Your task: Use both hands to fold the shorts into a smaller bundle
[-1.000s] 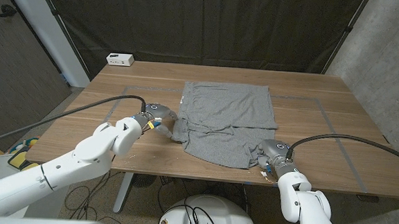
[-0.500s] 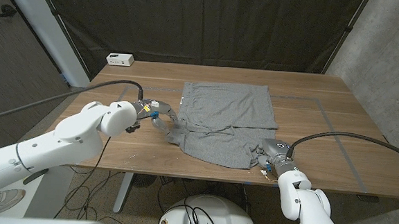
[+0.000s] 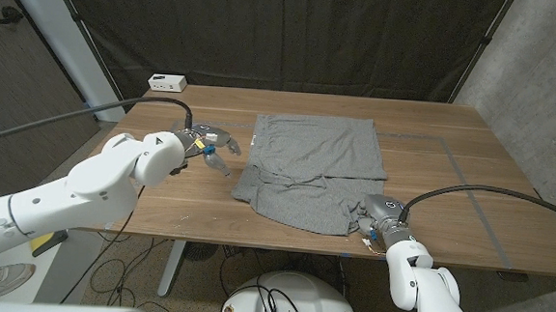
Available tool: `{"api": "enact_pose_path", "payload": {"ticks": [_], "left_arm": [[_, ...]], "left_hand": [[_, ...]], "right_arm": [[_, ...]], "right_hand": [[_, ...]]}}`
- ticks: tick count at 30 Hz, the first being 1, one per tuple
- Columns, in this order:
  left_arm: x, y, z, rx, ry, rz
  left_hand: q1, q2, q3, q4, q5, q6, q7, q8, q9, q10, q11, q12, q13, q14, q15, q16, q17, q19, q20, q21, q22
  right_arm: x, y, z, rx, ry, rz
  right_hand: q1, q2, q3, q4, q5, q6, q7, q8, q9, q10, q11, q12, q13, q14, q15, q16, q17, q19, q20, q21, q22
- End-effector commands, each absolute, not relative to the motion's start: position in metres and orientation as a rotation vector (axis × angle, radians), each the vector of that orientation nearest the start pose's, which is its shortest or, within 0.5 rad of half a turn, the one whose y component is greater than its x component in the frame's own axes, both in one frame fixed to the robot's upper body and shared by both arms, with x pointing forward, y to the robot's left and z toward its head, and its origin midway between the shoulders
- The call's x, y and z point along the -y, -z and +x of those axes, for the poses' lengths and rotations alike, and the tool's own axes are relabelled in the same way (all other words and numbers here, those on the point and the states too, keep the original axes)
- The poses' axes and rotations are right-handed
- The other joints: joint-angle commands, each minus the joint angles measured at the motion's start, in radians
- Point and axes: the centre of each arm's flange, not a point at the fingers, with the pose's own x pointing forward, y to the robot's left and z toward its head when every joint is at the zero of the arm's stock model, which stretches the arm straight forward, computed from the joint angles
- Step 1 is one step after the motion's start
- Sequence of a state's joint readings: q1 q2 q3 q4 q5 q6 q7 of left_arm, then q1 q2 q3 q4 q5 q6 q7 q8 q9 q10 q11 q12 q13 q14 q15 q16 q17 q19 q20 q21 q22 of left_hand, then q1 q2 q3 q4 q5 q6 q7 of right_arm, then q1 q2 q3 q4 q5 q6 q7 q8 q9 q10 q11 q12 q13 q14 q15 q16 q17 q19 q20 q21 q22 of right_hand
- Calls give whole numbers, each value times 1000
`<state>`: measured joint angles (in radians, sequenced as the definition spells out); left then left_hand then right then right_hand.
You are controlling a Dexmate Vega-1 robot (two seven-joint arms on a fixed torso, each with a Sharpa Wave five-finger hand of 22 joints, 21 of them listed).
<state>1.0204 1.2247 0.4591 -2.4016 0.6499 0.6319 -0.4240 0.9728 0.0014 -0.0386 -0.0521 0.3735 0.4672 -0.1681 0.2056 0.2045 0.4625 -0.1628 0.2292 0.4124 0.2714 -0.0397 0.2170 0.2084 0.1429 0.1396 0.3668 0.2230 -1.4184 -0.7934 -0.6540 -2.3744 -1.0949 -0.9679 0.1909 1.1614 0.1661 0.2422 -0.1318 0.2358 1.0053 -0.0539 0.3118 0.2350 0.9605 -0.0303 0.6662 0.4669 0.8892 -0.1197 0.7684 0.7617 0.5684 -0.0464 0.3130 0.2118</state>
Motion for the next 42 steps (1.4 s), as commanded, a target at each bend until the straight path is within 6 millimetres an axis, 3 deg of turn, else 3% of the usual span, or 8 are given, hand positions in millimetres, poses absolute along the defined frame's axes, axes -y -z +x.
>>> {"api": "enact_pose_path", "payload": {"ticks": [1, 6, 10, 15, 24, 34, 40, 42], "left_arm": [[-225, 9, 491, 325, 154, 1797], [-217, 21, 490, 354, 139, 1841], [-211, 29, 486, 378, 131, 1866], [-203, 39, 481, 420, 91, 1924], [-192, 62, 478, 526, -31, 2026], [-190, 82, 487, 541, -117, 2113], [-196, 91, 493, 594, -166, 2082], [-198, 91, 493, 589, -168, 2065]], "left_hand": [[-2, -16, -18, -1, 7, -26, -1, -9, 1, -29, 6, -13, -5, -16, -27, -6, 3, -3, 11, 4, 0], [-2, -20, -27, 0, 11, 11, -7, 6, 1, -8, -6, -5, -11, -14, -32, -5, 3, -5, 8, 3, -1], [16, -21, -39, -5, 15, 112, -29, 41, 1, 73, -24, 21, -21, 18, -64, 7, 2, 2, -5, 6, -2], [26, -19, -42, -8, 16, 148, -32, 53, 1, 110, -34, 33, -21, 48, -98, 18, 2, 13, -16, 12, -2], [73, -14, -47, -26, 17, 270, -43, 99, 1, 225, -50, 82, -8, 137, -169, 34, 11, 66, -73, 38, 1], [184, 55, -4, -62, 12, 471, -34, 163, -9, 419, -42, 166, 21, 262, -190, 39, 24, 116, -111, 74, 0], [297, 142, 72, -98, -79, 644, -15, 218, -14, 568, -54, 190, 13, 375, -198, 74, 48, 162, -140, 116, -1], [321, 144, 85, -104, -100, 656, -14, 218, -15, 595, -54, 197, 18, 397, -198, 85, 56, 172, -147, 127, 1]], "right_arm": [[194, 154, 429, 160, 148, -1462], [194, 154, 429, 168, 147, -1463], [195, 154, 429, 177, 156, -1460], [196, 154, 430, 184, 157, -1463], [198, 154, 430, 187, 152, -1457], [199, 155, 430, 185, 156, -1469], [199, 153, 429, 196, 151, -1472], [200, 152, 429, 196, 148, -1463]], "right_hand": [[14, 2, 1, 7, 0, 8, 3, 2, 4, -1, 1, 7, 8, -1, -94, -1, 5, 1, -2, 3, 2], [14, 0, 0, 7, -1, 9, 5, 2, 4, 0, 1, 11, 12, -2, -92, -1, 9, 1, 0, 5, 2], [15, 1, 0, 8, -2, 10, 6, 2, 4, 0, 1, 14, 15, -1, -92, -2, 12, 1, 1, 6, 3], [17, 1, 1, 8, -2, 10, 6, 0, 4, -1, 0, 18, 21, 0, -93, -3, 17, 0, 1, 7, 3], [18, 0, 1, 9, -4, 11, 7, -1, 4, 0, 3, 24, 28, 2, -92, -5, 25, -2, 2, 10, 3], [18, -1, 1, 12, -5, 14, 8, -1, 4, -1, 2, 26, 29, 5, -91, -8, 30, -3, 2, 12, 3], [17, -2, 0, 13, -6, 14, 8, -2, 4, -1, 2, 26, 29, 6, -90, -10, 34, -4, 1, 13, 3], [19, -1, 1, 12, -6, 14, 8, -2, 4, -1, 3, 27, 29, 8, -92, -10, 35, -3, 2, 15, 3]]}}
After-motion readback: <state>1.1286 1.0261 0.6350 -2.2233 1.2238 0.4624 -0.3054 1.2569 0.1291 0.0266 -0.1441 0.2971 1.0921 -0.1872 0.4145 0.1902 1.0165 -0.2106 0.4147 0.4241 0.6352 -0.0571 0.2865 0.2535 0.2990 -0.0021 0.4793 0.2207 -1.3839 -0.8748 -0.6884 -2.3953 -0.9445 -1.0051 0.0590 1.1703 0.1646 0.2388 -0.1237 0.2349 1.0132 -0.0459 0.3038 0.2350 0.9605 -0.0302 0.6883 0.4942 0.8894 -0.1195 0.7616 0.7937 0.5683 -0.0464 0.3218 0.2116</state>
